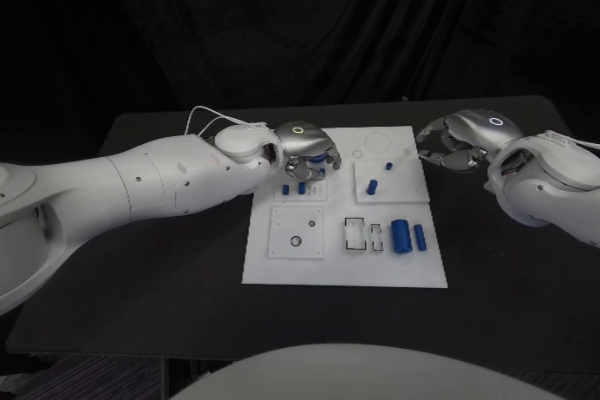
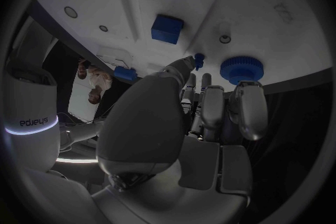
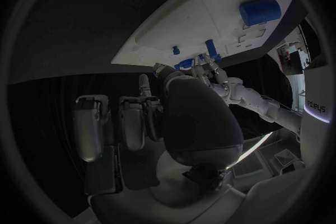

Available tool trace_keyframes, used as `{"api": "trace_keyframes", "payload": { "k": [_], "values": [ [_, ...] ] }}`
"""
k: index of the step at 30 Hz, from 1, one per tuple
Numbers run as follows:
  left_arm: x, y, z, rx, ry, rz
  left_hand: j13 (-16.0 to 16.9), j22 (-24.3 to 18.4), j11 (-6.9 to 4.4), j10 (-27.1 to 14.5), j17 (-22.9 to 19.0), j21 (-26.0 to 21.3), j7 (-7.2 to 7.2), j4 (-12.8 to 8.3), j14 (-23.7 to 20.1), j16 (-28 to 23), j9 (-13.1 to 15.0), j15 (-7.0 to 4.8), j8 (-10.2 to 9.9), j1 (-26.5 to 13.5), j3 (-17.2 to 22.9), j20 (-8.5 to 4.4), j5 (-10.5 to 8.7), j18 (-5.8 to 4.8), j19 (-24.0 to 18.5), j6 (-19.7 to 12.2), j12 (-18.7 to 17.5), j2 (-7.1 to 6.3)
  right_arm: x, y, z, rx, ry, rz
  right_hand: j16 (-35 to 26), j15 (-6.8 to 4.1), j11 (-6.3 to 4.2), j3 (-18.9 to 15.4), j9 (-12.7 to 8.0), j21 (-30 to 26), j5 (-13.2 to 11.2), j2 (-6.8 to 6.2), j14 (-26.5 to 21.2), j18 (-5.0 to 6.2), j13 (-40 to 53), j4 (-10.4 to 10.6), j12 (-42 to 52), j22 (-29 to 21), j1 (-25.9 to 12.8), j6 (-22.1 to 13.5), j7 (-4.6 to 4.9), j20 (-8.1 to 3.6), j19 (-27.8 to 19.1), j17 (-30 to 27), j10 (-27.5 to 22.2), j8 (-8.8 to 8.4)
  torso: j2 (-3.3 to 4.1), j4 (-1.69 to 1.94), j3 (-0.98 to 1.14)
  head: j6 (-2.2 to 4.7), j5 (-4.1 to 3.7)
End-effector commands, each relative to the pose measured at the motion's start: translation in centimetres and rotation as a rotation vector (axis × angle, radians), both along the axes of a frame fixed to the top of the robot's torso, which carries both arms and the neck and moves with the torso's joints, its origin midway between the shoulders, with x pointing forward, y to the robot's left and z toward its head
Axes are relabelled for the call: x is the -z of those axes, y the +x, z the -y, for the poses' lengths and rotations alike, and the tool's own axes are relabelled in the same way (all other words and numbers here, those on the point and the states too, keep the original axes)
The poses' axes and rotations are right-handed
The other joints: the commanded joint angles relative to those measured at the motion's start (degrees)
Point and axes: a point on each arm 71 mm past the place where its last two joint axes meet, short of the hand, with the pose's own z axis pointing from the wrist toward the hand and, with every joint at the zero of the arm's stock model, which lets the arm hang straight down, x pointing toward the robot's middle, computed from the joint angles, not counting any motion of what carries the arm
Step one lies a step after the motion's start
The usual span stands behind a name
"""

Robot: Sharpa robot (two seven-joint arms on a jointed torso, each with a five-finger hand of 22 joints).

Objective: Assemble the parts on the task board

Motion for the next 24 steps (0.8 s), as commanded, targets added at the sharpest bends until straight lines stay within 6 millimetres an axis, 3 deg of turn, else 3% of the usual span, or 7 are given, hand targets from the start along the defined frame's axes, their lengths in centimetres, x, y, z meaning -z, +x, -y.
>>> {"api": "trace_keyframes", "payload": {
  "k": [1,3,10,17,24],
  "values": [
    [-0.05,0.14,-0.10,-0.006,0.012,-0.005,0.12,10.02,0.05,0.23,-0.15,-0.23,-0.02,-0.14,0.08,0.17,-0.02,0.02,0.36,-0.16,0.46,0.05,0.59,-1.02,0.25,0.65,0.37,0.18,-0.15,0.05,0.04,0.005,0.003,0.009,0.17,-0.35,-0.40,0.18,-0.06,-0.20,-0.10,0.32,5.94,0.01,10.78,-0.07,-0.05,14.46,0.07,0.55,-0.01,-0.51,5.01,15.09,2.28,-0.22,-0.05,0.06,-0.08,0.02,-0.02],
    [-0.02,0.18,-0.15,-0.008,0.014,-0.007,0.18,10.03,0.06,0.20,-0.19,-0.24,-0.02,-0.27,0.03,0.18,-0.02,0.02,0.37,-0.08,0.68,0.05,1.11,-1.02,0.25,0.76,0.42,0.25,-0.14,0.06,0.04,0.005,0.002,0.008,0.17,-0.35,-0.40,0.18,-0.06,-0.20,-0.10,0.32,5.94,0.01,10.78,-0.07,-0.05,14.46,0.07,0.55,-0.01,-0.51,5.01,15.09,2.28,-0.22,-0.05,0.21,-0.10,0.02,-0.21],
    [0.07,0.31,-0.20,-0.010,0.021,-0.012,0.31,10.07,-0.05,0.33,-0.44,-0.21,-0.07,-1.10,-0.13,0.25,-0.08,-0.08,0.23,0.25,1.94,-0.05,3.98,-1.01,0.27,1.02,0.57,0.28,-0.11,0.07,-0.01,0.004,0.001,0.005,0.17,-0.35,-0.40,0.18,-0.06,-0.20,-0.10,0.32,5.94,0.01,10.78,-0.07,-0.05,14.46,0.07,0.55,-0.01,-0.51,5.01,15.09,2.28,-0.22,-0.05,0.26,-0.12,0.02,-0.13],
    [0.16,0.37,-0.18,-0.009,0.025,-0.016,0.33,10.10,-0.20,1.22,0.26,-0.08,0.01,-1.40,0.39,0.79,0.00,-0.18,0.40,0.15,2.54,-0.13,4.38,-1.03,0.34,1.56,0.82,0.37,-0.11,0.05,-0.02,0.004,0.001,0.005,0.17,-0.35,-0.40,0.18,-0.06,-0.20,-0.10,0.32,5.94,0.01,10.78,-0.07,-0.05,14.46,0.07,0.55,-0.01,-0.51,5.01,15.09,2.28,-0.22,-0.01,0.24,-0.14,0.02,-0.18],
    [0.20,0.32,-0.12,0.000,0.025,-0.018,0.52,10.11,-0.69,3.27,0.74,-0.01,0.07,-1.67,0.90,1.31,0.24,-0.42,0.73,-0.42,2.99,-0.34,3.45,-1.03,0.39,2.46,1.51,0.45,-0.11,0.04,-0.01,0.005,0.000,0.004,0.17,-0.35,-0.40,0.18,-0.06,-0.20,-0.10,0.32,5.94,0.01,10.78,-0.07,-0.05,14.46,0.07,0.55,-0.01,-0.51,5.01,15.09,2.28,-0.22,-0.03,0.17,-0.09,0.02,0.01]
  ]
}}
